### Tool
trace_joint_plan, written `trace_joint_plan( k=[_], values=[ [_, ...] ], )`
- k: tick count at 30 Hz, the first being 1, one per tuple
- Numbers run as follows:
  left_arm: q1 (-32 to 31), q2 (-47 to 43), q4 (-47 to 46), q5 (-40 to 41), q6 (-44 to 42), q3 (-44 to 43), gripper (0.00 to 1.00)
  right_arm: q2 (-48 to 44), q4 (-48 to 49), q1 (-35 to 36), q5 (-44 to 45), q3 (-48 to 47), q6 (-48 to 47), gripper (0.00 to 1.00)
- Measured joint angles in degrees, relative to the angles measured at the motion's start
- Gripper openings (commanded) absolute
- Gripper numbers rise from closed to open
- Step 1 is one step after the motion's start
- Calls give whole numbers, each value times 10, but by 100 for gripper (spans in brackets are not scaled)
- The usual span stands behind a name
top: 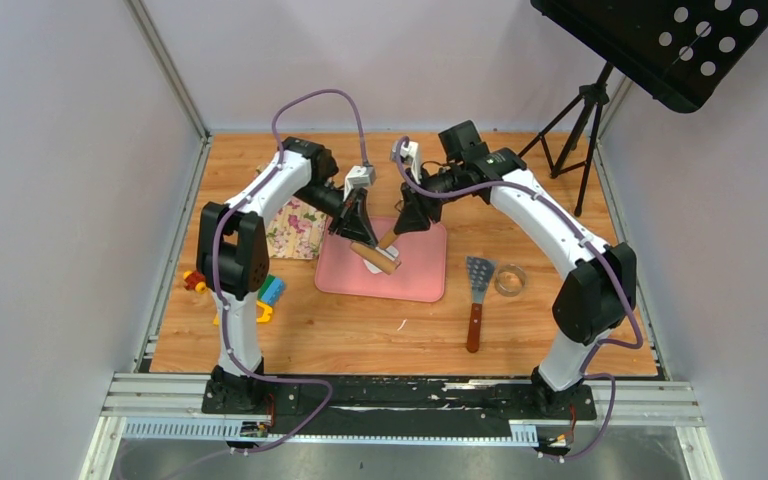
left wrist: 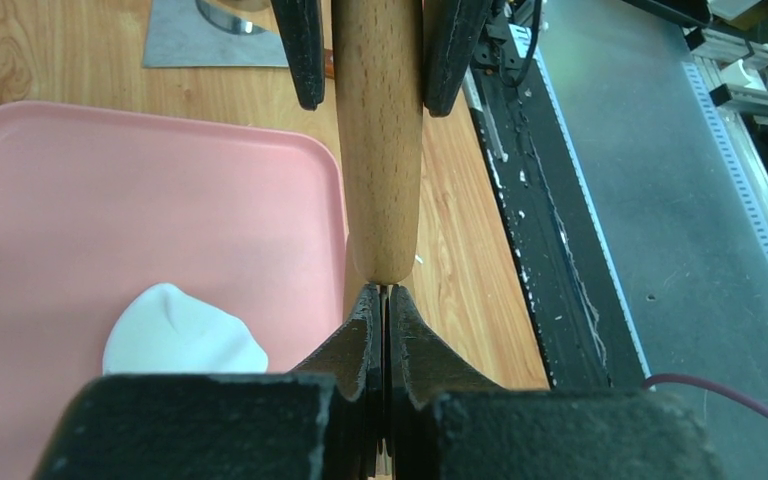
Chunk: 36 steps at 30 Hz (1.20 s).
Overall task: Roll out the dumpling wrappers from the dough
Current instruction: Flatten out the dough on the work surface.
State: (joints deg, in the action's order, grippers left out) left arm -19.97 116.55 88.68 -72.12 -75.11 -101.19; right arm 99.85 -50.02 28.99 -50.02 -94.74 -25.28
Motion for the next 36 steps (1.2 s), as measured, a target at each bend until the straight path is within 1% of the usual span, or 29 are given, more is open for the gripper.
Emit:
trace_joint_plan(
  k=[2,3,4,5,7,8,11,13,14,15,16,17,18,19,20,22,24,26,29,33,36],
  values=[
    [1,0,0,3,0,0,34,-1,0,5,10,0,-1,0],
    [2,0,0,4,-2,0,48,-1,0,7,16,0,-2,0],
    [3,0,0,-5,0,0,64,-2,1,12,25,1,-6,0],
    [6,0,4,-13,5,-3,75,-3,0,18,36,3,-10,0],
    [12,0,5,-21,9,-14,95,-3,0,25,55,7,-14,0],
    [16,0,6,-23,15,-20,99,-5,0,29,65,10,-16,0],
    [40,-2,3,-24,52,-39,100,-15,0,38,100,19,-20,0],
    [70,-14,-38,-13,119,-37,100,-26,3,46,127,27,-22,0],
    [82,-28,-85,3,174,-22,100,-33,8,51,146,33,-23,0],
    [90,-47,-145,28,229,5,100,-37,12,55,159,38,-23,0],
    [99,-78,-228,66,302,52,100,-39,18,60,177,42,-24,0],
    [106,-106,-292,102,354,94,100,-39,25,65,194,46,-24,0],
    [111,-141,-358,152,410,144,100,-39,33,72,211,50,-24,0],
    [112,-166,-402,199,459,175,100,-38,42,80,229,55,-22,0],
    [110,-178,-433,240,499,186,100,-38,49,87,247,59,-19,0],
    [103,-179,-496,314,560,181,100,-33,62,99,278,63,-10,0],
    [99,-173,-546,384,597,182,100,-23,77,108,302,62,6,0],
    [96,-166,-571,429,611,184,100,-9,76,112,314,51,18,0],
    [94,-153,-608,494,623,201,99,36,68,113,329,-2,38,0],
    [89,-136,-638,561,624,229,96,71,61,114,347,-45,41,0],
    [82,-129,-656,594,624,247,93,82,56,118,363,-50,30,0]
  ],
)
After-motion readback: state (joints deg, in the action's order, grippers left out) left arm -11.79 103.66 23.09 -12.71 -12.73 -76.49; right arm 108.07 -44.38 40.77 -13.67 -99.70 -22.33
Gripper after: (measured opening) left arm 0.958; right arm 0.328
